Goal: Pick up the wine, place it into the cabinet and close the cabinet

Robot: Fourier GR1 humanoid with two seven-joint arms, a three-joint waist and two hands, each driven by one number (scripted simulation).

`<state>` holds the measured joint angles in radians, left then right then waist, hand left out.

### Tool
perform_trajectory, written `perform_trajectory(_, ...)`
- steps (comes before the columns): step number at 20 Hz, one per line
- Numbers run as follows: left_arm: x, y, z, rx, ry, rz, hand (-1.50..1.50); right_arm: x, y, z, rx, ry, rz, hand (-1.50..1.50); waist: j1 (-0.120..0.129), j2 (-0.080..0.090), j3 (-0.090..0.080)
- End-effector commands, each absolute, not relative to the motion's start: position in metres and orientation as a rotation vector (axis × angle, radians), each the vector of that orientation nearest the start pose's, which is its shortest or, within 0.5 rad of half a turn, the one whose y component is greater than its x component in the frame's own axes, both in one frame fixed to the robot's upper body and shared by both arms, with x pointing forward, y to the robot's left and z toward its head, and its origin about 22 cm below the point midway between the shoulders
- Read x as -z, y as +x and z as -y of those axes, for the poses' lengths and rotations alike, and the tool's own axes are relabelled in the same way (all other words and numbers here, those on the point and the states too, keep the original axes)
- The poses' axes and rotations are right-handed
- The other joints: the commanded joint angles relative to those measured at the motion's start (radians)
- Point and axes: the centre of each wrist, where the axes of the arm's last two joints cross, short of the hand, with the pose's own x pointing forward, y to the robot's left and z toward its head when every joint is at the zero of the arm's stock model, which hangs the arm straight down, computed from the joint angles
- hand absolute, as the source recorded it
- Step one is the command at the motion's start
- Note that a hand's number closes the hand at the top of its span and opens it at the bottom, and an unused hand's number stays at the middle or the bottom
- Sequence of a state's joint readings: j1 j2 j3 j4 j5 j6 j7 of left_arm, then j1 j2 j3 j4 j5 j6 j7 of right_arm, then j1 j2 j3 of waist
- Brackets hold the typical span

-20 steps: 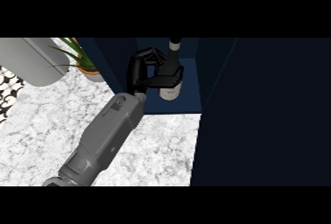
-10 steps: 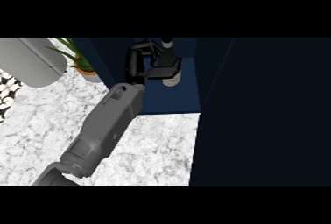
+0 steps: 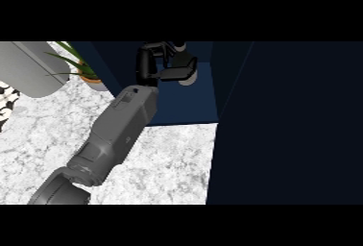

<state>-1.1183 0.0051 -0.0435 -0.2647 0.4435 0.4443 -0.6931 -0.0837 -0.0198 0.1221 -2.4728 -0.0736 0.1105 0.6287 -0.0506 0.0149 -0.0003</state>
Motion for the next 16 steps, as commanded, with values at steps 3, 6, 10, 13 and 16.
perform_trajectory(3,-0.048,0.437,-0.099,-0.261,0.083,1.841,1.50,-0.206,0.137,0.211,-0.250,0.264,1.944,-1.50,-0.018,0.008,0.000)
perform_trajectory(6,-0.038,0.433,-0.101,-0.246,0.050,1.831,1.50,-0.209,0.138,0.210,-0.284,0.269,1.924,-1.50,-0.011,0.005,0.000)
perform_trajectory(10,-0.044,0.439,-0.118,-0.258,0.052,1.842,1.50,-0.199,0.146,0.203,-0.257,0.241,1.929,-1.50,-0.007,0.007,0.000)
perform_trajectory(13,-0.038,0.435,-0.105,-0.251,0.066,1.848,1.50,-0.199,0.148,0.206,-0.262,0.271,1.929,-1.50,-0.010,0.008,0.000)
perform_trajectory(16,-0.036,0.437,-0.121,-0.227,0.084,1.837,1.50,-0.201,0.149,0.202,-0.279,0.253,1.923,-1.50,-0.013,0.010,-0.001)
